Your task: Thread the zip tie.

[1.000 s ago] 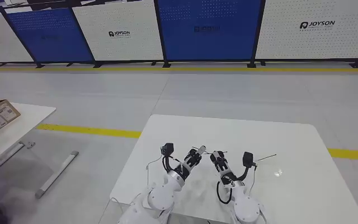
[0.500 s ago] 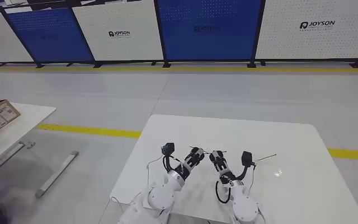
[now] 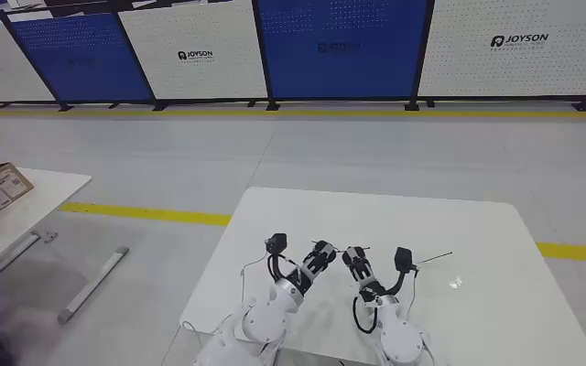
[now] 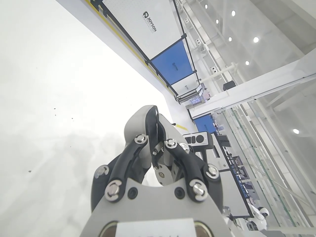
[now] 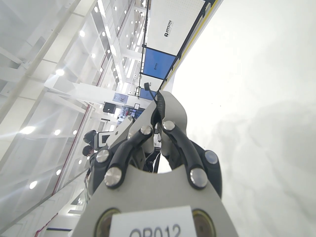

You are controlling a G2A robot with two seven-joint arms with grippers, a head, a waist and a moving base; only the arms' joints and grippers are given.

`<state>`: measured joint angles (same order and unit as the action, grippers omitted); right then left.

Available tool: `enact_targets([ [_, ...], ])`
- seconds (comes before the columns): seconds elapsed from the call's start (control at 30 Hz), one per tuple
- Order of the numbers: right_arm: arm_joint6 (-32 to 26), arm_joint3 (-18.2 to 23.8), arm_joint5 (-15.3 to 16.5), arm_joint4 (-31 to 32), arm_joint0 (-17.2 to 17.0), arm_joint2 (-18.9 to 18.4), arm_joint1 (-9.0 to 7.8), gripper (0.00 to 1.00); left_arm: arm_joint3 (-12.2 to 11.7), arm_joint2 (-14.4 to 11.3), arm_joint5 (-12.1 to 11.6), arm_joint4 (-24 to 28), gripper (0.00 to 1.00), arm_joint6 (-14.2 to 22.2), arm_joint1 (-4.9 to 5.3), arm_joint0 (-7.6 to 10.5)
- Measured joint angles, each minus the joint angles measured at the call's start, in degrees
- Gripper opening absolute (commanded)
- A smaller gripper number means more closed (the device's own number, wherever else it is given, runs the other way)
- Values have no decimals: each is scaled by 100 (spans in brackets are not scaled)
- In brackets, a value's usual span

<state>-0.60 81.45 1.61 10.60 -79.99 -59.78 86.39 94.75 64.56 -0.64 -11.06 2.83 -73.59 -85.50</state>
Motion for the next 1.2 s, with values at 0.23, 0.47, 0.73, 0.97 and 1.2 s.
enact_targets([
  [0.23, -35, 11, -8, 13, -4, 9, 0, 0, 46, 29, -48, 37, 0, 89, 16, -40],
  [0.47, -130, 66, -68, -74, 3, 12, 5, 100, 45, 61, -12, 198, 0, 8, 10, -45],
  [0.73, -8, 270, 8, -146, -183, -169, -29, 100, 107, 148, 424, 894, 0, -538, -71, 96],
  [0.97, -207, 325, -149, -219, -201, -186, -41, 100, 194, 173, 478, 1048, 0, -630, -88, 92],
  [1.2, -170, 319, -170, -155, -200, -187, -46, 100, 190, 175, 478, 1051, 0, -635, -88, 92],
])
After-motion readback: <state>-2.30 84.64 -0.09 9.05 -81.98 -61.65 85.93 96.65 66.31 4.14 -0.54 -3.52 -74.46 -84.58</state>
